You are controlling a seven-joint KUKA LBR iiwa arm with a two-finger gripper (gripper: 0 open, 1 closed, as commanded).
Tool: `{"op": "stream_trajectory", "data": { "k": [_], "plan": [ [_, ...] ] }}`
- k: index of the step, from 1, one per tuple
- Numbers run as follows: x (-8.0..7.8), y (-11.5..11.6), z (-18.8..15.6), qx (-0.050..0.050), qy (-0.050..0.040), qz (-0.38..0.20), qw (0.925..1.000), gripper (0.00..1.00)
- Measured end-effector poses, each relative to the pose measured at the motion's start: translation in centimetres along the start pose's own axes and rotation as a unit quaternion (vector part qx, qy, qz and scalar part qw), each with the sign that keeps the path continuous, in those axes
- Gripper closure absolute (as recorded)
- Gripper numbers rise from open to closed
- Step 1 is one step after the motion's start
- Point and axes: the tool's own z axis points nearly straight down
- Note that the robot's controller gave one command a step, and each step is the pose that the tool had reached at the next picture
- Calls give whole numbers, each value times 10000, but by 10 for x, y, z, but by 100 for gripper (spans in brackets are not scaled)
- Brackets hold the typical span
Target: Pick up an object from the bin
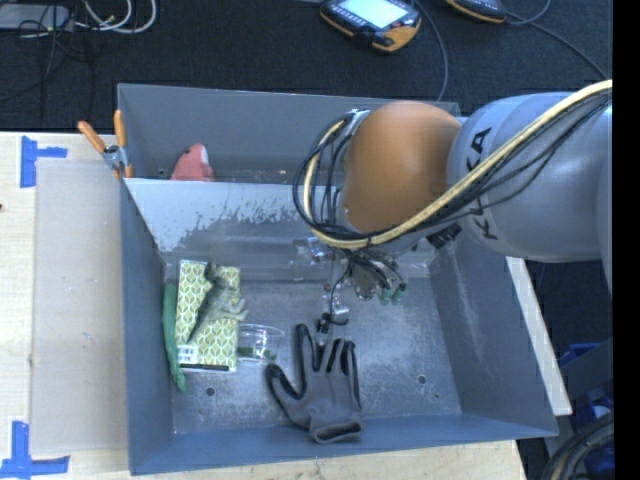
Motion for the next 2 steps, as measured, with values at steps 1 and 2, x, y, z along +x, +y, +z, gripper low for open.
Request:
{"op": "stream_trajectory", "data": {
  "k": [1, 2],
  "plan": [
    [-6, 16, 33, -18, -22, -218, 9998, 0],
    [-5, 28, 76, -1, -8, -1655, 9862, 0]
  ]
}}
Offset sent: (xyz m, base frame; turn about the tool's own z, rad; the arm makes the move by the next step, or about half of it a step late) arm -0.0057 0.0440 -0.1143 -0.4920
